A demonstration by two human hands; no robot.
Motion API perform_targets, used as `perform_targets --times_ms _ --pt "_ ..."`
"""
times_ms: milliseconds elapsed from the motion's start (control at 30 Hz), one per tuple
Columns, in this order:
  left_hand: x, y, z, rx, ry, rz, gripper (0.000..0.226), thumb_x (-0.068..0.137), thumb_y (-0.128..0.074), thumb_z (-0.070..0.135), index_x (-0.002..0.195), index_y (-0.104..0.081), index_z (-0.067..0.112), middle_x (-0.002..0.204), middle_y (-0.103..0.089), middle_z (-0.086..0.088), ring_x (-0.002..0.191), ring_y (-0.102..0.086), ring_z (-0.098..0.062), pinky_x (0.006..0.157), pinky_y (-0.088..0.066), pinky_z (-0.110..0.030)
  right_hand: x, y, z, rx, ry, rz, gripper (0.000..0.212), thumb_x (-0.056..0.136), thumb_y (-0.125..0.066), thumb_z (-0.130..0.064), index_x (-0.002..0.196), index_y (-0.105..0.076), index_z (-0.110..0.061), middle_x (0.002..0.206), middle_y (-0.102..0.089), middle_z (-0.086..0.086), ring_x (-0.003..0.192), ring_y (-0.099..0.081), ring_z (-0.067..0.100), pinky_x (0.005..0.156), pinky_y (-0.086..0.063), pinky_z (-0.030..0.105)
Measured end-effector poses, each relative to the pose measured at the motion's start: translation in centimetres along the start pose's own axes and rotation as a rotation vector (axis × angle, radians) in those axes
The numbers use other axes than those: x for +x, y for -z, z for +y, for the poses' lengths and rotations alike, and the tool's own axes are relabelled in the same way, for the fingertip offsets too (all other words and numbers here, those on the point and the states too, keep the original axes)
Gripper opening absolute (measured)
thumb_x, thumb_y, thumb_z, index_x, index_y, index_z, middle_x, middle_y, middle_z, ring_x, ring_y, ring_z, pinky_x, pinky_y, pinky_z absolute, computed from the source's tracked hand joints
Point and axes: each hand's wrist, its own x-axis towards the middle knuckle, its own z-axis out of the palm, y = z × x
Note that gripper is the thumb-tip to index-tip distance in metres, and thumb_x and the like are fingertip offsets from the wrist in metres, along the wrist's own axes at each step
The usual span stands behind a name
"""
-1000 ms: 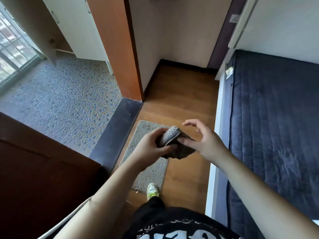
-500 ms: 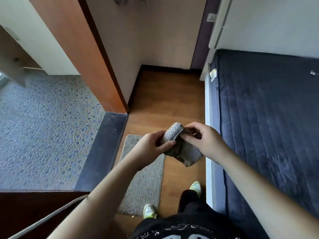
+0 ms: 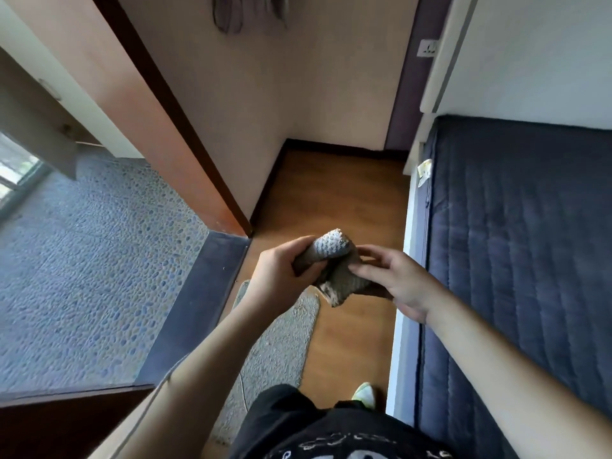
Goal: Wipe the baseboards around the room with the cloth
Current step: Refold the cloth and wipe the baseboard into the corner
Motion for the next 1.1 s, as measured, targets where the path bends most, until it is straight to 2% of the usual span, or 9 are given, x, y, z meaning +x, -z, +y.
perform_targets --times_ms 67,200,300,400,500,600,700,933,1100 --pt "1.6 -0.3 -0.5 0.072 -0.083 0.032 0.042 0.078 -0.079 0.015 0.119 -0.07 0.013 0.098 -0.072 0.006 0.086 -0.065 -0.005 0.076 -0.054 -0.021 1.5 0.8 -0.8 0.054 0.013 -0.042 0.037 0.078 -0.072 -0.016 0.113 -0.065 -0.006 0.1 -0.072 0.009 0.092 -0.07 0.017 0.079 -0.057 0.025" --pt "4.5 -0.7 -1.9 0.212 -0.207 0.075 0.045 0.077 -0.081 0.012 0.121 -0.069 0.006 0.113 -0.073 -0.006 0.096 -0.071 -0.02 0.082 -0.059 -0.03 5.1 1.5 -1.8 0.076 0.041 -0.083 0.087 0.054 -0.088 -0.058 0.117 -0.065 -0.002 0.109 -0.071 0.015 0.103 -0.068 0.024 0.087 -0.056 0.031" --pt "7.0 -1.4 -3.2 0.348 -0.294 0.137 0.04 0.082 -0.076 0.014 0.12 -0.069 0.006 0.117 -0.071 -0.007 0.1 -0.071 -0.023 0.081 -0.06 -0.033 8.7 1.3 -3.6 0.035 0.057 -0.052 0.09 0.055 -0.085 -0.063 0.116 -0.065 0.0 0.112 -0.07 0.021 0.105 -0.068 0.031 0.091 -0.055 0.037" --pt "10.5 -2.0 -5.0 0.393 -0.313 0.178 0.04 0.085 -0.071 0.017 0.122 -0.068 0.005 0.121 -0.07 -0.007 0.103 -0.07 -0.023 0.081 -0.06 -0.033 13.0 1.3 -5.7 -0.073 0.081 0.05 0.063 0.068 -0.079 -0.054 0.108 -0.071 -0.006 0.105 -0.073 0.016 0.103 -0.069 0.032 0.092 -0.056 0.041" --pt "15.2 -1.1 -7.0 0.318 -0.303 0.062 0.043 0.088 -0.069 0.021 0.128 -0.063 0.005 0.124 -0.067 -0.007 0.106 -0.067 -0.022 0.083 -0.059 -0.034 17.0 1.6 -8.0 -0.165 0.1 0.122 0.049 0.072 -0.076 -0.047 0.102 -0.073 -0.007 0.101 -0.074 0.013 0.101 -0.069 0.029 0.094 -0.054 0.047" --pt "20.0 0.9 -8.8 -0.101 -0.078 -0.214 0.062 0.091 -0.06 0.051 0.139 -0.053 0.013 0.131 -0.062 -0.003 0.117 -0.059 -0.01 0.098 -0.049 -0.028 20.6 2.3 -11.2 -0.254 0.121 0.118 0.033 0.085 -0.069 -0.031 0.106 -0.071 -0.005 0.106 -0.072 0.018 0.099 -0.068 0.027 0.099 -0.05 0.05" --pt "22.8 1.7 -9.6 -0.353 0.189 -0.326 0.064 0.082 -0.054 0.065 0.132 -0.055 0.026 0.12 -0.067 0.005 0.11 -0.063 -0.006 0.098 -0.05 -0.033 22.6 3.0 -13.6 -0.243 0.142 0.051 0.037 0.082 -0.066 -0.028 0.115 -0.066 -0.01 0.115 -0.07 0.014 0.109 -0.066 0.023 0.095 -0.054 0.037" --pt "30.0 0.9 -10.7 -0.479 0.264 -0.228 0.05 0.074 -0.086 0.03 0.117 -0.062 0.023 0.1 -0.069 0.006 0.089 -0.067 -0.008 0.078 -0.054 -0.026 27.8 5.5 -17.6 -0.54 0.25 0.084 0.043 0.089 -0.067 -0.01 0.13 -0.057 -0.017 0.114 -0.06 -0.019 0.095 -0.052 -0.027 0.081 -0.037 -0.002" --pt "35.5 -1.7 -10.6 -0.404 0.298 -0.049 0.05 0.068 -0.09 0.013 0.109 -0.064 0.025 0.094 -0.069 0.012 0.084 -0.066 -0.002 0.072 -0.053 -0.022 32.7 9.1 -19.1 -0.554 0.301 0.059 0.046 0.09 -0.064 0.0 0.129 -0.055 -0.022 0.119 -0.059 -0.017 0.102 -0.051 -0.025 0.082 -0.037 -0.002"
